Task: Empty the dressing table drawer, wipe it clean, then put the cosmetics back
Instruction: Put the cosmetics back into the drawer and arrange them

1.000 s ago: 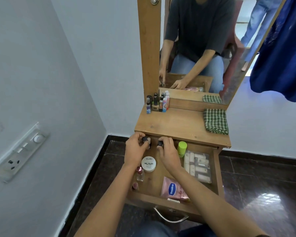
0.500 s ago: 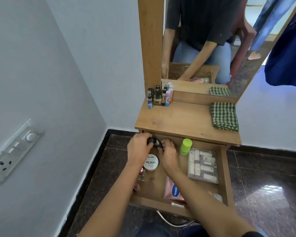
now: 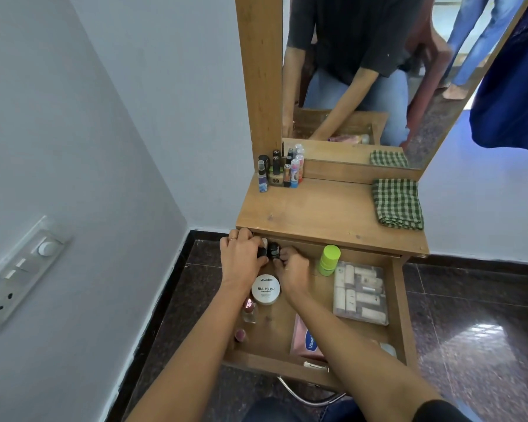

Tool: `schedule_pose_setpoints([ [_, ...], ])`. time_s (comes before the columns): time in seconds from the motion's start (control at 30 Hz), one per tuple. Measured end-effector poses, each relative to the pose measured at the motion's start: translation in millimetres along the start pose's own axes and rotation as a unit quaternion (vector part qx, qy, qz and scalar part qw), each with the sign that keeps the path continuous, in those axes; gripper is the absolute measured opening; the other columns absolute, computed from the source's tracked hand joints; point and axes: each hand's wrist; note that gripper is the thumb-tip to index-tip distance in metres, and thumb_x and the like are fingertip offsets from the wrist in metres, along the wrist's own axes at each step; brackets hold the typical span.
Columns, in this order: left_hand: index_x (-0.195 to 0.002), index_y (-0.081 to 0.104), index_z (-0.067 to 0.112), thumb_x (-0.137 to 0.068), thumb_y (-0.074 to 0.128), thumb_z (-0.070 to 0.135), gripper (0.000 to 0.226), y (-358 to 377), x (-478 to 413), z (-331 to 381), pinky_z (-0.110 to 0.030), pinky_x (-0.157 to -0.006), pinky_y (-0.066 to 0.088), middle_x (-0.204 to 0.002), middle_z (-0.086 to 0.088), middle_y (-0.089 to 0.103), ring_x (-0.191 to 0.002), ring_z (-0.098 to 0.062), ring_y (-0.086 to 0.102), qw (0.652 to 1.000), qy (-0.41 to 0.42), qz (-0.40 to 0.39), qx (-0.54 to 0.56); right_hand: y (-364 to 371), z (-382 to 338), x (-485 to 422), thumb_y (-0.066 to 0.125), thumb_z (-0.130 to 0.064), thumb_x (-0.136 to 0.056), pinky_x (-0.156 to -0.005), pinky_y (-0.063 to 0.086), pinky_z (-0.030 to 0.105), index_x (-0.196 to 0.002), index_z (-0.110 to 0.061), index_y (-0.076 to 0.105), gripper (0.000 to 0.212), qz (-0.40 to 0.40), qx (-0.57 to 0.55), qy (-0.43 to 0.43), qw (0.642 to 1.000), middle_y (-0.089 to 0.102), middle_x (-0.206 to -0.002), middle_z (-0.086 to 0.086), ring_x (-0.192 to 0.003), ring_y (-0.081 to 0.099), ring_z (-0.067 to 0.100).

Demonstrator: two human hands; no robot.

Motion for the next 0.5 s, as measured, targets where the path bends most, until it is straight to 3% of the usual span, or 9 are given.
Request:
schedule_pose_setpoints([
  [0.5,-0.106,0.061,0.026,-0.08,0.069,0.04,0.031,7.1,1.1,0.0,-0.033,-0.088,0.036,-0.112,0.004,0.052,-0.109,-0.019,0.046,1.0,-0.004,0.01,-0.002,-1.9,-4.4,-1.6,0.061,-0.018,-0.084,-0.075,0.055,0.038,-0.094,-0.014,0.065,0.012,-0.004,0.06,0.032,0.998,0.071,-0.093,0.007,-0.087,0.066,0.028],
])
Point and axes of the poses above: each hand's wrist, its own x-axis away from the middle knuckle, its own y-axis out of the palm, z = x × y
